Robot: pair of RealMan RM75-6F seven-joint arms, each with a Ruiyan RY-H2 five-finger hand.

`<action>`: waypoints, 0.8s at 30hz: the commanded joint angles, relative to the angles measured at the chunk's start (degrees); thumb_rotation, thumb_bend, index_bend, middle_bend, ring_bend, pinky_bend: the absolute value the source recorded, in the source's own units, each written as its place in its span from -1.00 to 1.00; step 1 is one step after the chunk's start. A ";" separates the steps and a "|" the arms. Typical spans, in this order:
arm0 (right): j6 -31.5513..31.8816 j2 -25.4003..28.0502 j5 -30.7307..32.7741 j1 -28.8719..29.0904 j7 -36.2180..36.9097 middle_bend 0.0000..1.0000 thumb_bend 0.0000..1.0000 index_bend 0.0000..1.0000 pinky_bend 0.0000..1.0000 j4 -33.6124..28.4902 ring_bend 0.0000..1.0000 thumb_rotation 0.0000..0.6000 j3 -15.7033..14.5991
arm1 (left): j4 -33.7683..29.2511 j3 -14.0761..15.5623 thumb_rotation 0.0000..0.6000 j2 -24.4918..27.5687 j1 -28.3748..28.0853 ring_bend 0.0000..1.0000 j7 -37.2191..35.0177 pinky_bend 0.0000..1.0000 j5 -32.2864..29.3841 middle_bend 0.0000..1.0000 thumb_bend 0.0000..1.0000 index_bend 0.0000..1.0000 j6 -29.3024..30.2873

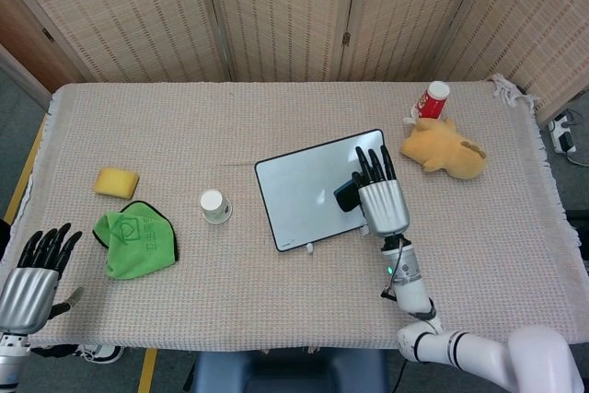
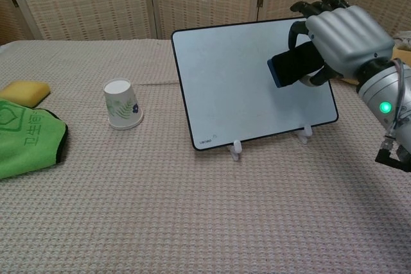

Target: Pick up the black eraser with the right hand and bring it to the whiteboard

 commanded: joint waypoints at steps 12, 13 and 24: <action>-2.90 -4.66 1.25 2.42 -0.31 -0.79 -0.49 0.29 -1.00 7.48 -0.82 1.00 3.48 | 0.22 0.28 1.00 0.56 -0.27 -1.00 -1.14 -1.00 0.33 -1.00 -0.48 -1.00 -0.48; -3.10 -4.81 1.40 2.43 0.02 -0.80 -0.49 0.26 -1.00 7.75 -0.83 1.00 3.61 | 0.22 0.29 1.00 0.58 -0.29 -1.00 -1.15 -1.00 0.34 -1.00 -0.48 -1.00 -0.53; -4.18 -4.63 2.02 2.08 0.85 -1.00 -0.49 -0.82 -1.00 7.50 -0.92 1.00 4.25 | -0.55 0.24 1.00 0.67 -0.42 -1.00 0.13 -1.00 -0.54 -1.00 -0.48 -1.00 -1.36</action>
